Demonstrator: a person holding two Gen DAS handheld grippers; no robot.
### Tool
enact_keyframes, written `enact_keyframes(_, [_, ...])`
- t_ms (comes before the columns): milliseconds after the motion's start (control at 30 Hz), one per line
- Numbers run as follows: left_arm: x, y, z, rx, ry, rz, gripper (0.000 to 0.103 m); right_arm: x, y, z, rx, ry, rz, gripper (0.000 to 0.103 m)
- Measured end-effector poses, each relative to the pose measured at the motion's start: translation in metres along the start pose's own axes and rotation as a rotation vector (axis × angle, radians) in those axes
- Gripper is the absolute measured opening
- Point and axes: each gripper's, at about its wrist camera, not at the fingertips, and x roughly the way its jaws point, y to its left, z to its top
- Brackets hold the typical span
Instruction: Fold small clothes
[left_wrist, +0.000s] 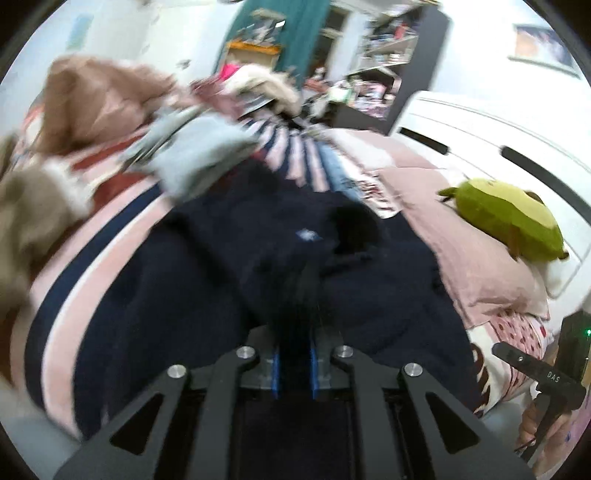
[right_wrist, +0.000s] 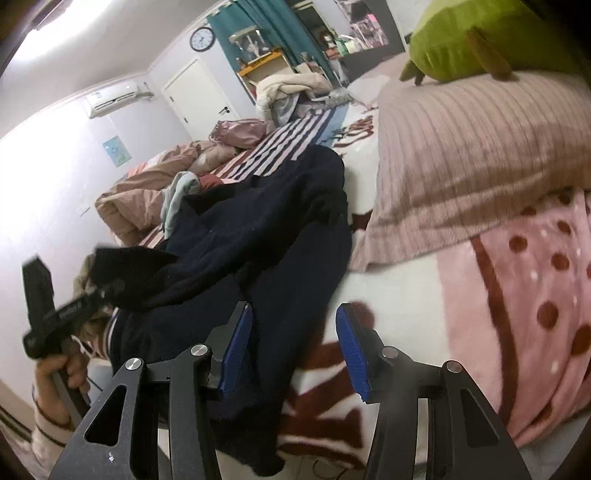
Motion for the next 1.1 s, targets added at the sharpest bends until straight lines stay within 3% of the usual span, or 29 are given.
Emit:
enact_keyframes(100, [-0.003, 0.028, -0.018, -0.069, 0.046, -0.011, 0.017, 0.001, 0.005, -0.005, 0.017, 0.030, -0.012, 0.044])
enact_keyframes(167, [-0.005, 0.033, -0.029, -0.063, 0.073, -0.030, 0.026, 0.003, 0.010, -0.008, 0.016, 0.051, -0.030, 0.044])
enact_keyframes(200, [-0.008, 0.035, -0.034, -0.054, 0.086, -0.047, 0.034, 0.004, 0.014, -0.010, 0.008, 0.063, -0.043, 0.044])
enact_keyframes(300, [-0.014, 0.040, -0.043, -0.006, 0.141, -0.139, 0.077, 0.005, 0.023, -0.012, -0.005, 0.084, -0.061, 0.044])
enact_keyframes(400, [-0.034, 0.051, -0.038, 0.055, 0.097, -0.126, 0.079, 0.005, 0.028, -0.011, 0.007, 0.118, -0.028, 0.044])
enact_keyframes(467, [-0.043, 0.066, -0.029, 0.053, 0.081, -0.094, 0.079, 0.008, 0.030, -0.013, 0.003, 0.179, -0.002, 0.051])
enact_keyframes(533, [-0.044, 0.082, -0.020, 0.026, 0.086, -0.094, 0.083, 0.016, 0.027, -0.015, 0.019, 0.264, 0.069, 0.065])
enact_keyframes(700, [-0.022, 0.103, -0.011, 0.064, 0.189, -0.224, 0.085, 0.034, 0.023, -0.027, -0.001, 0.407, 0.082, 0.078])
enact_keyframes(733, [-0.016, 0.106, -0.010, 0.054, 0.211, -0.265, 0.085, 0.035, 0.023, -0.029, -0.011, 0.406, 0.105, 0.090])
enact_keyframes(800, [-0.001, 0.111, -0.011, -0.003, 0.258, -0.339, 0.085, 0.037, 0.021, -0.028, 0.011, 0.405, 0.184, 0.102])
enact_keyframes(1100, [0.037, 0.108, -0.005, -0.119, 0.296, -0.439, 0.085, 0.050, 0.014, -0.019, 0.060, 0.366, 0.321, 0.102])
